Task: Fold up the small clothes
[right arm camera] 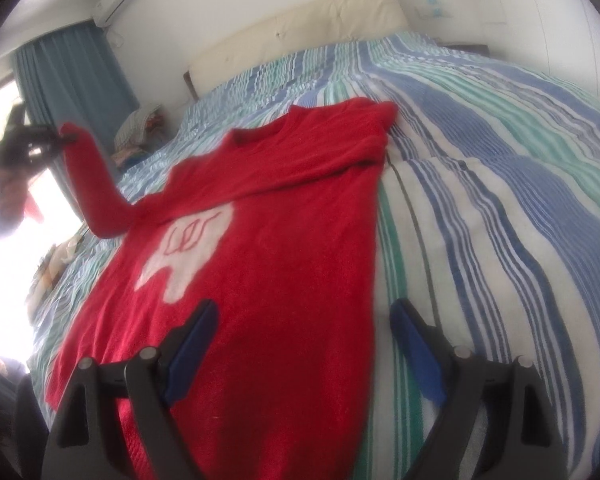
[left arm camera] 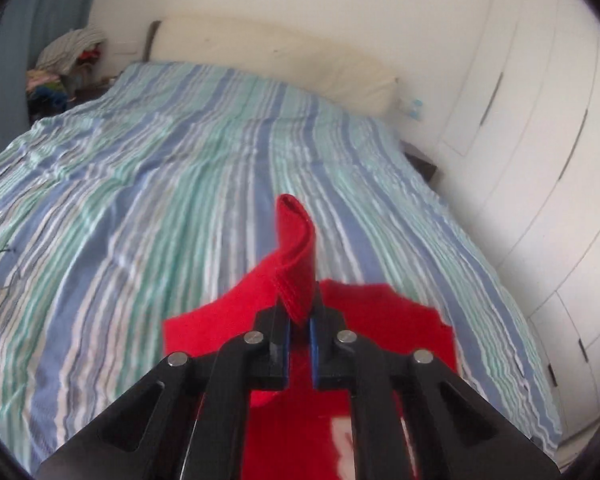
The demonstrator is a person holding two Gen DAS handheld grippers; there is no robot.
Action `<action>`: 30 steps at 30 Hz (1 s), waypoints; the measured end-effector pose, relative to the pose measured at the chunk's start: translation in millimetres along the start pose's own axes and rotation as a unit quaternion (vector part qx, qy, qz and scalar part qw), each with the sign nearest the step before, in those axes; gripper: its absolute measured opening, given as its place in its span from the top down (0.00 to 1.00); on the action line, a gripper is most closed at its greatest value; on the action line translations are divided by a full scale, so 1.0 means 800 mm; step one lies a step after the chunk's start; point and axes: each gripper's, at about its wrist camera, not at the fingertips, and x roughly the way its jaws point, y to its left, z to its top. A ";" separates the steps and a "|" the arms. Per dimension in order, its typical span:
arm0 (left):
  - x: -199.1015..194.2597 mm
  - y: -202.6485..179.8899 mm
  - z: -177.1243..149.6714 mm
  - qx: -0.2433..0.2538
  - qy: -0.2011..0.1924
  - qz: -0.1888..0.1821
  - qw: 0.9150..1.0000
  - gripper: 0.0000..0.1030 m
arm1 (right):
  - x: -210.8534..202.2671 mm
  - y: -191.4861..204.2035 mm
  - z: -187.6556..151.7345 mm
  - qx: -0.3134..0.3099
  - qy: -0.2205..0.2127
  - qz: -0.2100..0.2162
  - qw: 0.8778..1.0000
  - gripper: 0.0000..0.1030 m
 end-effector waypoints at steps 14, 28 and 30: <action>0.123 -0.042 -0.081 -0.027 0.101 0.005 0.994 0.19 | 0.000 -0.005 -0.004 0.009 -0.002 0.010 1.000 0.16; 0.018 0.080 -0.218 -0.025 0.137 0.117 0.983 0.11 | -0.028 -0.002 0.004 0.005 0.020 0.010 1.000 0.12; -0.025 0.069 -0.257 -0.003 0.157 0.087 0.984 0.09 | -0.057 -0.004 0.006 0.017 0.024 0.029 0.999 0.12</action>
